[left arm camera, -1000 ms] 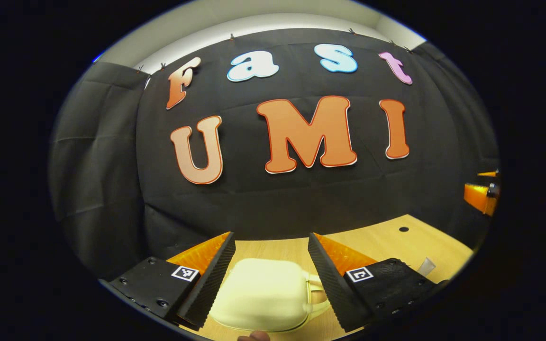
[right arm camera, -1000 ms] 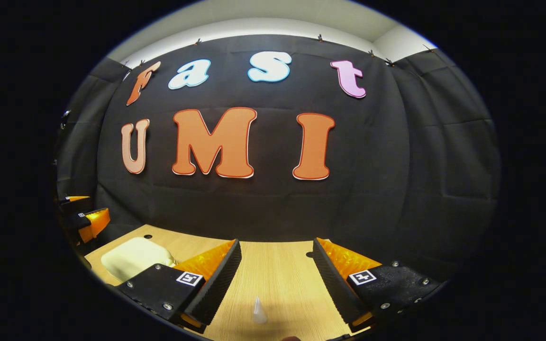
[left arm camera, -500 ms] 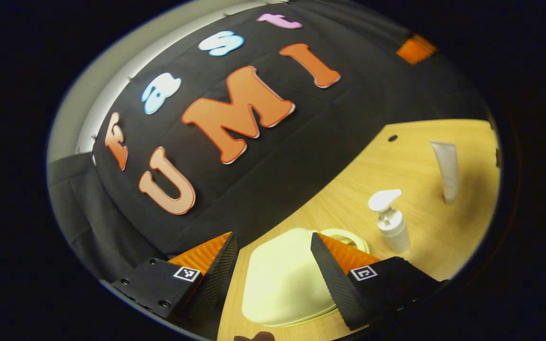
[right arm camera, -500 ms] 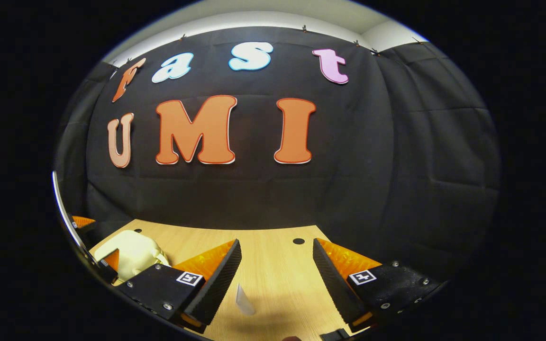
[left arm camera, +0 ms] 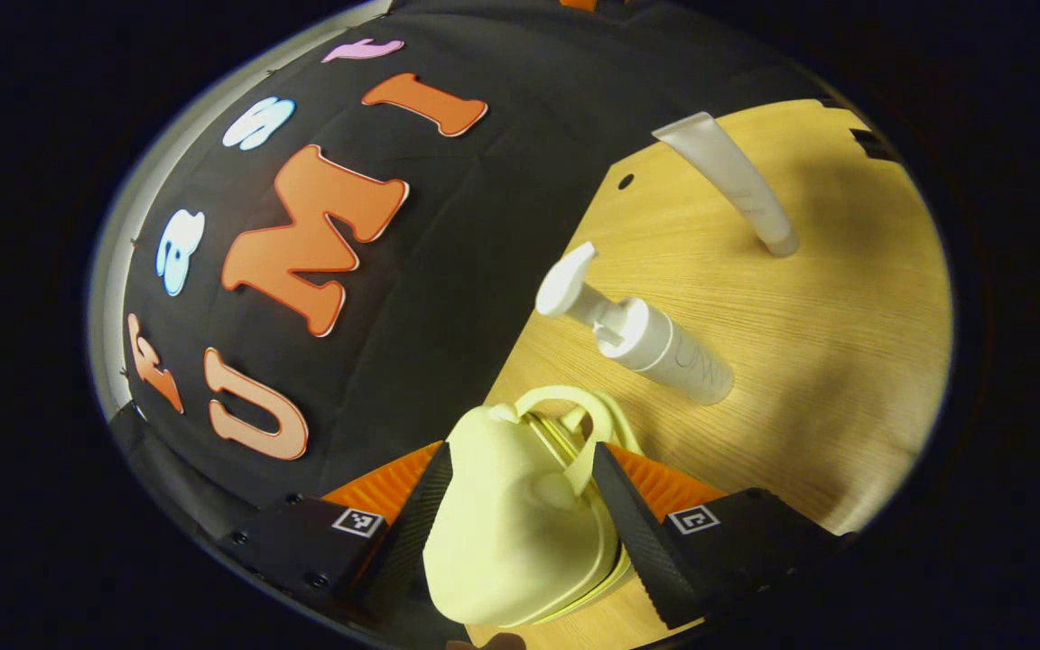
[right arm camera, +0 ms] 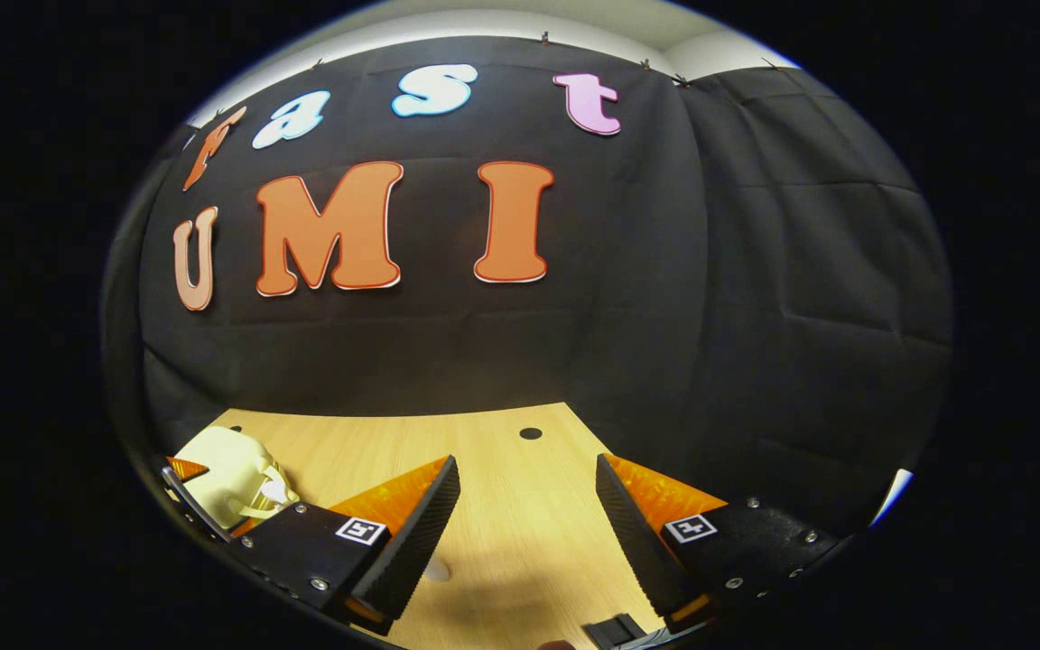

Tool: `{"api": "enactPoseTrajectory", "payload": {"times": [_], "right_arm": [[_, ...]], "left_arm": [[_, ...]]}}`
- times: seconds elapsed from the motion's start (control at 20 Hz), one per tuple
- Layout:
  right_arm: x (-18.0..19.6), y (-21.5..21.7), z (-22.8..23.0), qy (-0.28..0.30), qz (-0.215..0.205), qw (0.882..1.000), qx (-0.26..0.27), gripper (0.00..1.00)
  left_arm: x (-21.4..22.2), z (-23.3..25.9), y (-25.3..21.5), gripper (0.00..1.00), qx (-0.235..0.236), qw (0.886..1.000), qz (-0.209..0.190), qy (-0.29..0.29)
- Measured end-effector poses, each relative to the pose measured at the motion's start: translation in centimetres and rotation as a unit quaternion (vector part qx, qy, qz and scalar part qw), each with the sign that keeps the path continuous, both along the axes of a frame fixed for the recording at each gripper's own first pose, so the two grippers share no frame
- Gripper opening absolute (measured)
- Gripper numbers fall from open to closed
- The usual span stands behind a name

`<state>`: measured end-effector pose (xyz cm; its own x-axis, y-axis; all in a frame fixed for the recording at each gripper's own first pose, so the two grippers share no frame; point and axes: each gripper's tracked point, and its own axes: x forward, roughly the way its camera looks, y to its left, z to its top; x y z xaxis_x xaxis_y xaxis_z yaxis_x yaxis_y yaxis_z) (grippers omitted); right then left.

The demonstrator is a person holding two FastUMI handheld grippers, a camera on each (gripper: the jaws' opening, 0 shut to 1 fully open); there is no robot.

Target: First open the suitcase, pack the skin care products into it, and then close the suitcase.

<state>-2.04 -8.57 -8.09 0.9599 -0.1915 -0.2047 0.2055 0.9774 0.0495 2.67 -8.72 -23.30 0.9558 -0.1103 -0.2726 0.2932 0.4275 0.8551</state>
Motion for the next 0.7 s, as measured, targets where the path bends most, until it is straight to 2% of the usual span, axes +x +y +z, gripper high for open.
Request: {"api": "enactPoseTrajectory", "payload": {"times": [0.45, 0.55, 0.6, 0.65, 0.7], "right_arm": [[-0.3, -1.5, -1.3, 0.023, -0.021, 0.999, 0.011, 0.96], [-0.1, -1.4, -1.3, 0.024, -0.022, 0.999, 0.012, 0.96], [0.1, -1.3, -1.2, 0.023, -0.022, 0.999, 0.013, 0.96], [0.1, -1.3, -1.1, 0.022, -0.021, 0.999, 0.013, 0.96], [0.1, -1.2, -1.0, 0.021, -0.020, 0.999, 0.014, 0.96]], "left_arm": [[3.2, -2.8, -0.3, 0.98, 0.047, 0.998, 0.014, 0.030], [3.5, -3.3, -0.4, 0.87, 0.050, 0.998, 0.015, 0.038], [3.5, -3.5, -0.5, 0.74, 0.051, 0.998, 0.019, 0.039], [3.4, -3.8, -0.6, 0.70, 0.054, 0.998, 0.019, 0.040], [3.4, -4.2, -1.0, 0.49, 0.056, 0.997, 0.017, 0.044]]}}
